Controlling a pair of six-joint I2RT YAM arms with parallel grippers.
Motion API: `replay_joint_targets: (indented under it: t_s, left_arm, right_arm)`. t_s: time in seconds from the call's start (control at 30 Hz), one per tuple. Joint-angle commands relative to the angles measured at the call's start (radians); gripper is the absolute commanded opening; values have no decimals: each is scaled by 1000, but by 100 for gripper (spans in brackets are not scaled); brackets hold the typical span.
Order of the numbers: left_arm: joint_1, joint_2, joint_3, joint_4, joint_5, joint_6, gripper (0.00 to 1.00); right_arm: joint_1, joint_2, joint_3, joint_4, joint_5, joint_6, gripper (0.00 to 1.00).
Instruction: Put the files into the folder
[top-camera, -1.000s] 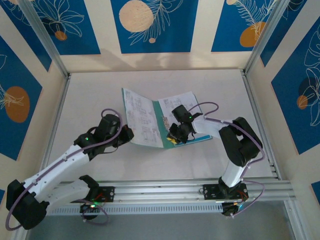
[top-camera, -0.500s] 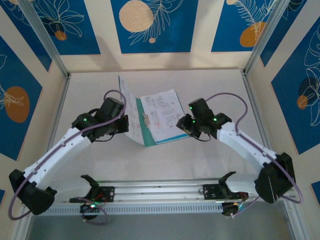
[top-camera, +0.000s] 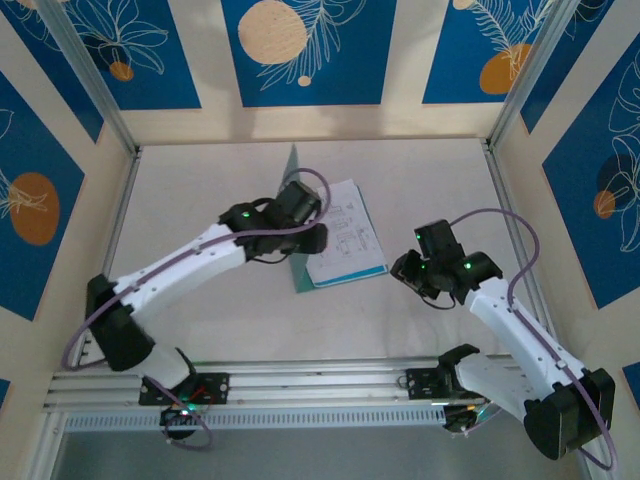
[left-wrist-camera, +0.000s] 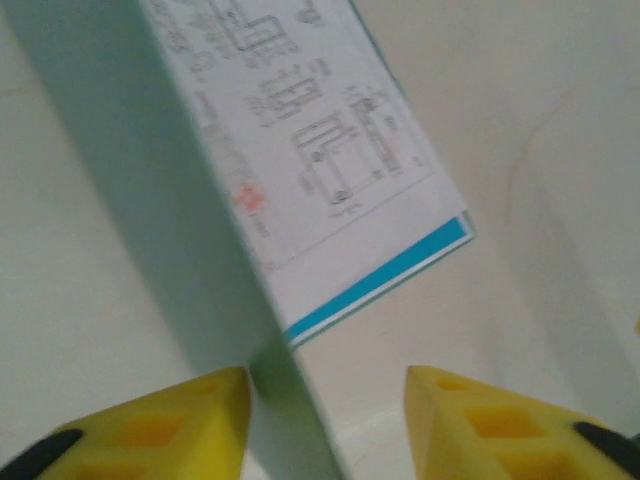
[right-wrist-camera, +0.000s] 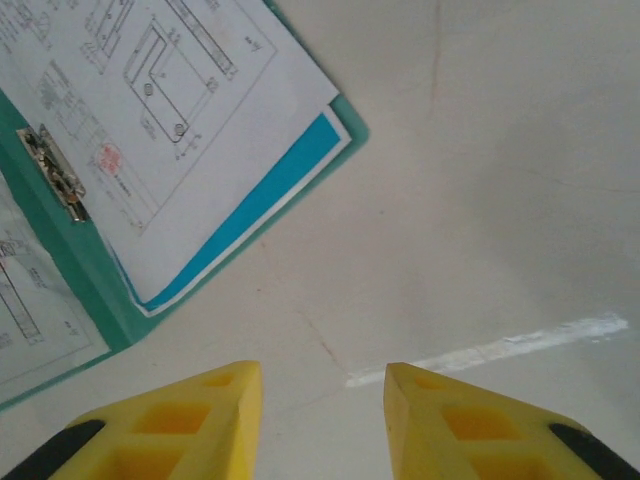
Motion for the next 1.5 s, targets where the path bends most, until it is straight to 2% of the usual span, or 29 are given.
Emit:
replay_joint_targets:
  t_s: [0.0,0.23,0.3,0.33,0.37,0.4,0.43,0.47,0.5,0.63,0.77,0.83,0.93,1.07,1.17,1.27,1.37,1.47]
  left_arm:
    - [-40,93,49,110,35,-42,50]
    - [-87,348,122,341,223,-126,60]
    - [-92,406,122,425,286,-168,63]
    - [-92,422,116,466,313,-189,64]
    - [-92,434,105,506,334,-211,66]
    - [-92,439,92,537,347,-225,78]
    - [-92,437,80,554,345,-233,82]
    - [-92,425,60,562,334,-238,95]
    - [-89,407,32,572,324,-244,100]
    - [-71,262,-108,612,278,-261,100]
    - [-18,41,-302,657,222,-275,100]
    - [14,-66,-381,623,175,-266,100]
    - [59,-207,-442,464,42,-236,100]
    - [86,-352,-461,170,-294,-227,100]
    - [116,-440,-508,64,-434,-164,100]
    - [142,-537,-596,35,-559,-100,100]
    - [155,-651,-742,128,-669,-1,100]
    - [190,-765,-852,203,-719,77,100]
  right_arm:
    - [-15,-35,-10,-52,14,-45,39]
    - [-40,-84,-7,-100,41,-75,42]
    - [-42,-100,0,-128,59,-82,48]
    - [-46,-107,3,-141,70,-87,56]
    - [-49,-115,7,-152,76,-93,78]
    - [-55,-126,11,-161,77,-103,100]
    - [-59,-132,13,-169,80,-108,99]
    - [-63,-144,16,-178,87,-114,99]
    - [-63,-156,16,-180,90,-123,99]
    - [-63,-217,12,-151,109,-165,99]
    - [-64,-255,50,-165,246,-161,99]
    - [-73,-260,40,-101,271,-214,99]
    - [-102,-281,-78,175,217,-408,99]
    - [-109,-307,-257,503,308,-587,99]
    - [-123,-269,-383,770,328,-743,99]
    - [-181,-170,-495,1053,262,-799,99]
    - [-267,-48,-542,1214,195,-779,99]
    - [-329,84,-583,1407,117,-791,99]
